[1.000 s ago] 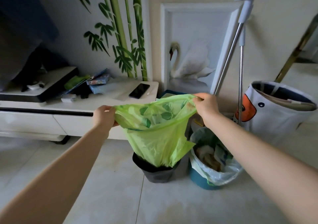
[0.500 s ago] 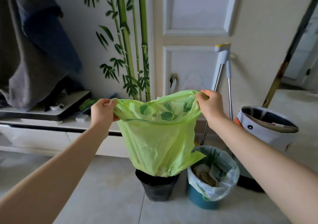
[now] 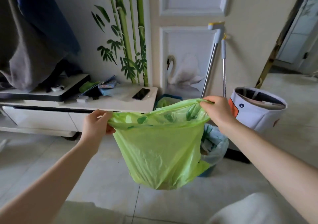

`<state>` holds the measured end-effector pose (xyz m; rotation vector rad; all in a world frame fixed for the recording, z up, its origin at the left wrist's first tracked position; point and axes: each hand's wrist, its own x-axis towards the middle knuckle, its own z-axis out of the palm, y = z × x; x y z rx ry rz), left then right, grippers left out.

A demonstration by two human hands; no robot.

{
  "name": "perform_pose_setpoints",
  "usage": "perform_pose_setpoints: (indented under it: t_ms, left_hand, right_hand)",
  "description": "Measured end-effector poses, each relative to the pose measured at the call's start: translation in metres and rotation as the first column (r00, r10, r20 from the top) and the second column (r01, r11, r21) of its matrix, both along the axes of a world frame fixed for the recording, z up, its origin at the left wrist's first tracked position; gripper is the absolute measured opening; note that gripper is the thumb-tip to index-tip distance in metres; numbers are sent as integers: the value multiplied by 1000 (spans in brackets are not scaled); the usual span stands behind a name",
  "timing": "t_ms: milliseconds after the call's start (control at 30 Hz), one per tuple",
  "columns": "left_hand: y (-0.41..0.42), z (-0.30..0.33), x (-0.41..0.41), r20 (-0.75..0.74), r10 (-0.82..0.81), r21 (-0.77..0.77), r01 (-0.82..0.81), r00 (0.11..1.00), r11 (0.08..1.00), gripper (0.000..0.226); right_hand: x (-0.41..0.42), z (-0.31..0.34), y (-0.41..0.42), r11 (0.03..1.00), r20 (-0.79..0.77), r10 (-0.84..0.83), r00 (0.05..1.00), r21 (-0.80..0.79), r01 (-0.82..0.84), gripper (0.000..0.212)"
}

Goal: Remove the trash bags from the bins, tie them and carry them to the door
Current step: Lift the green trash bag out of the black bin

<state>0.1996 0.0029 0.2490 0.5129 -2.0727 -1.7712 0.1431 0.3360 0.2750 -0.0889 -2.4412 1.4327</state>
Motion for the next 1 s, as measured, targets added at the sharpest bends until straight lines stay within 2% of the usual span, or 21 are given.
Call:
perform_pose_setpoints:
  t_ms: [300,467,533,633,800,867,933,1000]
  left_hand:
    - [-1,-118,42,238,21,-18,-17,971,1000,14]
    - [-5,-157,54,325,73,-67,-54,943,996,12]
    - [-9,-170,58,419,66,-93,-30,906,995,10]
    - [-15,-192,59,608,24,-109,54,793,993,7]
    - [-22,-214,52,766,25,-171,166,642,971,26]
    - [-24,-218,47,803,-4,-153,213,596,965,48]
    - [-22,-223,41,808,-91,-105,293,582,950,74]
    - [-17,-224,34,775,-169,-45,320,608,946,85]
  right_hand:
    - [32,-106,1,988,267,23,963,139,-62,15]
    - [32,-160,8,978,357,-3,934,194,-71,19]
    - [32,-181,12,972,402,-22,915,224,-75,16]
    - [31,-220,21,956,468,0,884,260,-137,16]
    - [26,-264,38,934,538,-35,842,317,-163,19]
    - [30,-254,33,937,571,-28,821,300,-177,20]
    - [37,-241,27,942,613,-15,790,273,-194,18]
    - [41,-235,24,927,662,5,750,278,-251,18]
